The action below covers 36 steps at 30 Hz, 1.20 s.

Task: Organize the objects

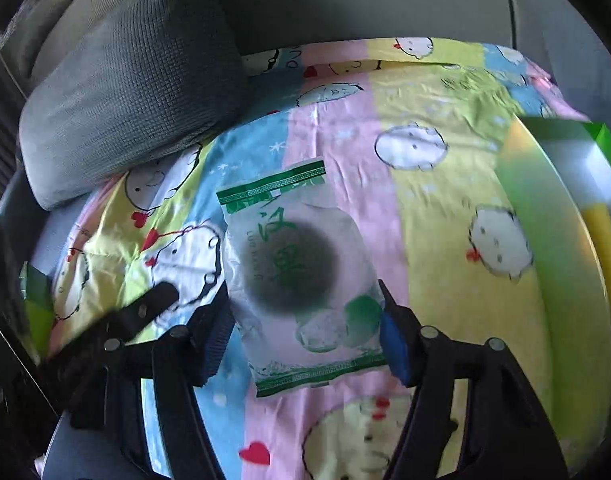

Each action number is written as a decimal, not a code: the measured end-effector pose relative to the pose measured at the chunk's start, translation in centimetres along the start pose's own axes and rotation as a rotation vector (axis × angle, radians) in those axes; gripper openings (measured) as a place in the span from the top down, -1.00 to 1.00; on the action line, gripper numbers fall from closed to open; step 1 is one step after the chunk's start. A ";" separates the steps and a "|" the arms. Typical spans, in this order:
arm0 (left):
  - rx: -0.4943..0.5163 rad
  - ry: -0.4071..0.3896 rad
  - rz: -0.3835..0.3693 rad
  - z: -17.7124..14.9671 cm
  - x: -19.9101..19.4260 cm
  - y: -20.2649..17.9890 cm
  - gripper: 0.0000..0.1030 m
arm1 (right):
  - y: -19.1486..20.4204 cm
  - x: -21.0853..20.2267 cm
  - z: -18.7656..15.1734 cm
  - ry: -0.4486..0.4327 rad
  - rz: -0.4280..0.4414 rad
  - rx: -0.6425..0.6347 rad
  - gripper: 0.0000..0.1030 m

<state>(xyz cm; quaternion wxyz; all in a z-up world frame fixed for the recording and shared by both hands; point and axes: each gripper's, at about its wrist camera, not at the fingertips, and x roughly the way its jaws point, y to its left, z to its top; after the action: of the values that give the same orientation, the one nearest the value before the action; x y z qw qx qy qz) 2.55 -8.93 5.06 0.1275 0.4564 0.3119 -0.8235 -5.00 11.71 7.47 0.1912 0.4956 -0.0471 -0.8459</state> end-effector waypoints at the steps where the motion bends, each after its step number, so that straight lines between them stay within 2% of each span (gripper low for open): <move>1: 0.005 0.004 0.008 -0.1 0.1 -0.1 -0.49 | -0.5 0.6 -0.2 0.021 -0.001 0.012 -0.29; 5: 0.013 0.024 0.025 -0.5 0.7 -0.7 -0.49 | -2.1 2.5 -0.4 0.100 -0.025 0.073 -0.35; 7: 0.018 0.041 0.016 -0.6 1.1 -0.9 -0.49 | -2.0 2.2 -0.3 0.085 -0.013 0.050 -0.55; 8: 0.021 0.049 0.010 -0.6 1.2 -1.0 -0.49 | -2.0 1.8 -0.2 0.067 -0.014 0.045 -0.74; 9: 0.024 0.053 0.005 -0.7 1.2 -1.2 -0.49 | -1.9 1.1 -0.1 0.037 -0.013 0.042 -0.82; 14: 0.034 0.054 -0.035 -1.2 0.6 -2.1 -0.49 | -3.1 -1.4 0.8 -0.046 0.035 0.080 -0.82; 19: 0.064 0.071 -0.121 -1.8 0.2 -3.8 -0.49 | -4.7 -3.1 1.2 -0.101 0.124 0.132 -0.78; 21: 0.082 0.078 -0.153 -2.2 0.1 -4.6 -0.49 | -5.3 -3.5 1.3 -0.104 0.182 0.168 -0.61; 23: 0.105 0.086 -0.189 -2.6 -0.1 -5.5 -0.49 | -5.6 -3.8 1.4 -0.110 0.250 0.190 -0.54; 25: 0.128 0.092 -0.208 -3.0 -0.1 -6.4 -0.49 | -5.9 -3.7 1.5 -0.114 0.250 0.198 -0.50; 27: 0.149 0.102 -0.199 -3.3 0.2 -7.0 -0.49 | -6.1 -3.4 1.5 -0.105 0.245 0.209 -0.49; 31: 0.158 0.140 -0.211 -3.8 1.2 -7.4 -0.49 | -6.9 -1.9 1.8 -0.046 0.315 0.245 -0.49; 36: 0.143 0.167 -0.244 -4.0 1.8 -7.3 -0.49 | -6.8 0.3 2.1 0.027 0.318 0.244 -0.49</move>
<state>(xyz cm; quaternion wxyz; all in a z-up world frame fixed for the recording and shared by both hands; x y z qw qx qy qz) 0.61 -0.63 4.94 -0.0329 0.4900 0.3152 -0.8121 -8.77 17.63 6.43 0.2617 0.5127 -0.2242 -0.7864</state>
